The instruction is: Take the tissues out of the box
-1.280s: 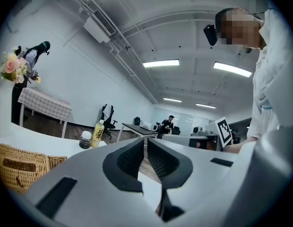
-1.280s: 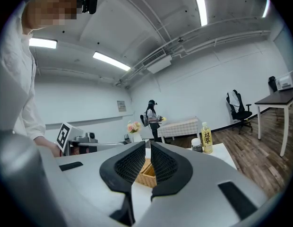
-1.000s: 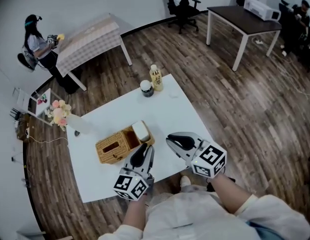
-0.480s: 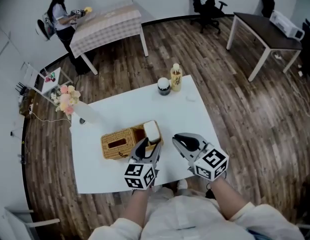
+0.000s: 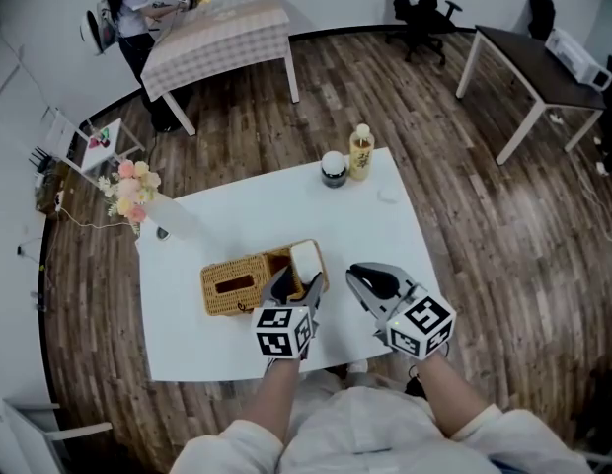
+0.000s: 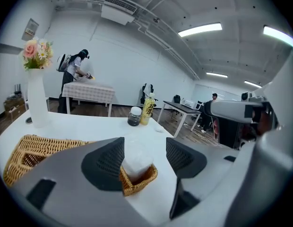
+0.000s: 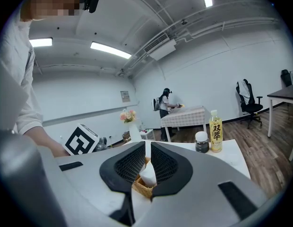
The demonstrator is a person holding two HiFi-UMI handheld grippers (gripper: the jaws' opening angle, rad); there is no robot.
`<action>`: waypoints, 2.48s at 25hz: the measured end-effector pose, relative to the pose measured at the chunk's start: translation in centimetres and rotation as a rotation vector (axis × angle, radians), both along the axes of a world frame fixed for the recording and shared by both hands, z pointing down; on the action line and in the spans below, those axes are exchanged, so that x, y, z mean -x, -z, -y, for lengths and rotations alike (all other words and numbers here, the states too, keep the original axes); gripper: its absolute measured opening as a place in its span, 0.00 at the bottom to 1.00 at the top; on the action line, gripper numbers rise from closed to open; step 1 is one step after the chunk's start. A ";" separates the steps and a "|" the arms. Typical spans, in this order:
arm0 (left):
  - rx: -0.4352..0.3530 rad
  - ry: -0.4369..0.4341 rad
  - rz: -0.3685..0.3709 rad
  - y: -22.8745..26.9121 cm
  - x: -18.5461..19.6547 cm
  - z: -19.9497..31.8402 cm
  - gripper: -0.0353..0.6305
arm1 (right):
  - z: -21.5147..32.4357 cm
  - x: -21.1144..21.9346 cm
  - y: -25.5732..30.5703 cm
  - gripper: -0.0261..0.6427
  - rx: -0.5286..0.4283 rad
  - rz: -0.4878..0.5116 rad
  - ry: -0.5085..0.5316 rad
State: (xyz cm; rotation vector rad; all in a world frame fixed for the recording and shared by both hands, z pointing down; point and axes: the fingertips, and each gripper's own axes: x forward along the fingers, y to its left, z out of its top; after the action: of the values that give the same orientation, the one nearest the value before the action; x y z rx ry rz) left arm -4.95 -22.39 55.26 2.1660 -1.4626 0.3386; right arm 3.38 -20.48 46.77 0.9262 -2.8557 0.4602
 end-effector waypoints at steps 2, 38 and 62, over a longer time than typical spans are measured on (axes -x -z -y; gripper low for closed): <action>0.021 0.006 0.005 -0.5 0.1 0.2 0.46 | 0.3 0.0 0.0 0.10 0.001 0.000 -0.002; 0.216 0.048 0.204 -6.4 -0.3 1.7 0.53 | 1.3 -1.1 -1.2 0.10 0.022 -0.013 -0.021; 0.237 0.132 0.233 -6.9 -0.2 1.9 0.43 | 0.9 -2.9 -1.8 0.10 0.046 -0.016 -0.070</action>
State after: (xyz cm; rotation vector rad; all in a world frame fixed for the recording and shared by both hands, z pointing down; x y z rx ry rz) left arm -4.78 -24.34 62.16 1.8816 -1.5909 0.6988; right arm 6.24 -21.42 48.57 1.0200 -2.7932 0.5214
